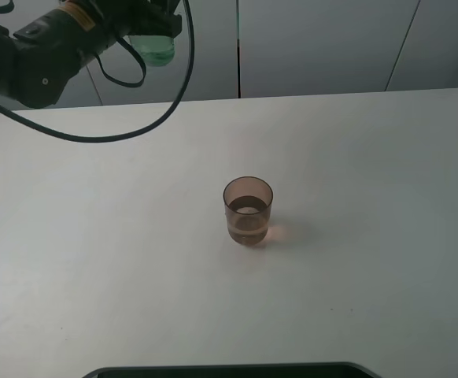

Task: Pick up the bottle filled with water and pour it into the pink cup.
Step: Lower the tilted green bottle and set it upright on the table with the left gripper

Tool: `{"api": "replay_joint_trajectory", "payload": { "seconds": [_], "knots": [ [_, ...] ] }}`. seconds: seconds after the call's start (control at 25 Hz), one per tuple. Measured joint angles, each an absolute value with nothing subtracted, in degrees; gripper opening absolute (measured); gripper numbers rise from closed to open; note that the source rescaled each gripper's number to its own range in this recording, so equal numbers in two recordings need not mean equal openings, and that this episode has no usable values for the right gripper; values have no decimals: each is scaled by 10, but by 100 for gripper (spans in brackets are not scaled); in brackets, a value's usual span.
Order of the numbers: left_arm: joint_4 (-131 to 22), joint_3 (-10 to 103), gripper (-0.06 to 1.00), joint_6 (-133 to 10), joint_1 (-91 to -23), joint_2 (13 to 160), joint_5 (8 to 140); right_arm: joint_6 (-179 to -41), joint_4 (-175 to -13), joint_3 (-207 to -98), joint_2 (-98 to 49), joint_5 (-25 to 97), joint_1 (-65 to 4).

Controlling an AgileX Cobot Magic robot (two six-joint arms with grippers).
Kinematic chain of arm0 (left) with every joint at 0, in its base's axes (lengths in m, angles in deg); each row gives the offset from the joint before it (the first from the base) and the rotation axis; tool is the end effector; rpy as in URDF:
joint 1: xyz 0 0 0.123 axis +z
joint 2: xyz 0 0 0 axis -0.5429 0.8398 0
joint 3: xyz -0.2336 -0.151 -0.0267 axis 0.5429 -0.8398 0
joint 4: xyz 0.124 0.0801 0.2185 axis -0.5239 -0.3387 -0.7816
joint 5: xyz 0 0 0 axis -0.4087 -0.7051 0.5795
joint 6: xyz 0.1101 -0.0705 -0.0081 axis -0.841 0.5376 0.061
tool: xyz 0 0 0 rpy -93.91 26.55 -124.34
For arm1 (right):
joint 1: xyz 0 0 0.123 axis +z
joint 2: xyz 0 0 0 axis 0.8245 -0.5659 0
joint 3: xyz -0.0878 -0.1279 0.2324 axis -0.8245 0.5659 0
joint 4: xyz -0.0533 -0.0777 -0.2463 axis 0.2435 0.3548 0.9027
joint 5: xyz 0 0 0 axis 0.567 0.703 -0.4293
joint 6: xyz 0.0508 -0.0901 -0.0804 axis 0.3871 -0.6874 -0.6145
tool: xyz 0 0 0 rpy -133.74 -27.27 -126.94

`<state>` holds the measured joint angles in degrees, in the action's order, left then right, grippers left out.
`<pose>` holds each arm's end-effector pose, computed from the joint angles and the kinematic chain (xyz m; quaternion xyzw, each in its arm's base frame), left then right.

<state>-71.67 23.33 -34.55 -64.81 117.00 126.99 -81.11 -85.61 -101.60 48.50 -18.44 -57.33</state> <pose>0.3712 -0.2383 0.2371 0.2470 0.6160 -0.1641 0.7298 0.0420 -0.0021 0.2636 0.0614 0.8597 0.0167 0.5069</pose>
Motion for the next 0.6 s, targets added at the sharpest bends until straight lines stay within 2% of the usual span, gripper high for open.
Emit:
{"api": "replay_joint_trajectory", "payload": {
  "seconds": [0.24,0.6],
  "knots": [
    [-662,206,2,-344,-644,1175,1294,-811,-856,-1016,485,-184,-573],
    [-636,192,2,-295,-576,1250,1315,-811,-856,-1016,485,-184,-573]
  ]
}}
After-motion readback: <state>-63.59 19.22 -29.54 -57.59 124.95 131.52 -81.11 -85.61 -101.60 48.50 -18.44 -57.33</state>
